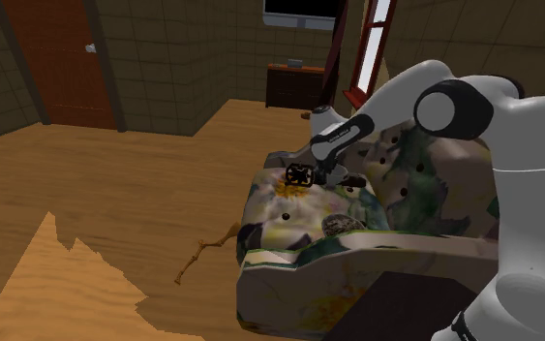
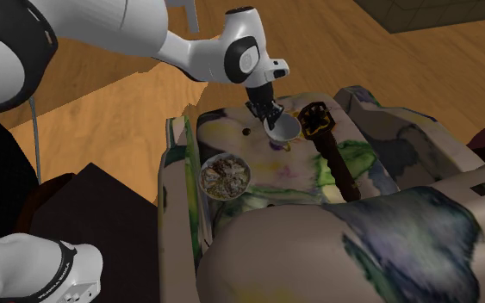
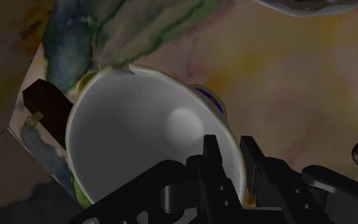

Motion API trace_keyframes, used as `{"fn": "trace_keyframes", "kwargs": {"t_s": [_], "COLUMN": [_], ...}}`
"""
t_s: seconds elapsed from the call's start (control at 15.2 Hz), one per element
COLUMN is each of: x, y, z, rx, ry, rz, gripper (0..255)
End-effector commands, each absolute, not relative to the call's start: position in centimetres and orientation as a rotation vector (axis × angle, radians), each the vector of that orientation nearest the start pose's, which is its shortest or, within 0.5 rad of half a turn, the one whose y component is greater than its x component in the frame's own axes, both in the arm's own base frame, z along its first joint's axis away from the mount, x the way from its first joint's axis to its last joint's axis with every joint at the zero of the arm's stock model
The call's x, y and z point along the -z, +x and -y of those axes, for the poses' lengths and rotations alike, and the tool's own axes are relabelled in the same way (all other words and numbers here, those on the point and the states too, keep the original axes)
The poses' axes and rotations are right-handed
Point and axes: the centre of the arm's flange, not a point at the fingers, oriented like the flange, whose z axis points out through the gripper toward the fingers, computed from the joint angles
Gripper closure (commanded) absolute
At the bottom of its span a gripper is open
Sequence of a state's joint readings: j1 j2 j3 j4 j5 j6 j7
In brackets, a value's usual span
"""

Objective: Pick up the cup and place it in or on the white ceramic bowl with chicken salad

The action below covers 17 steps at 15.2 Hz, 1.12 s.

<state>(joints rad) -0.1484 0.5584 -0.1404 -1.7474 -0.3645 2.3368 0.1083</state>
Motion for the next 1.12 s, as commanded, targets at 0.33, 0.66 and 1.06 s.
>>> {"fn": "trace_keyframes", "kwargs": {"t_s": [0.33,0.66,1.06], "x": [-29.2,-30.0,-31.0], "y": [63.4,58.0,51.6], "z": [18.0,14.2,9.7], "rx": [-0.003,-0.003,-0.003], "ry": [-3.476,-3.476,-3.476], "rz": [-0.216,-0.216,-0.216], "gripper": [255,255,255]}}
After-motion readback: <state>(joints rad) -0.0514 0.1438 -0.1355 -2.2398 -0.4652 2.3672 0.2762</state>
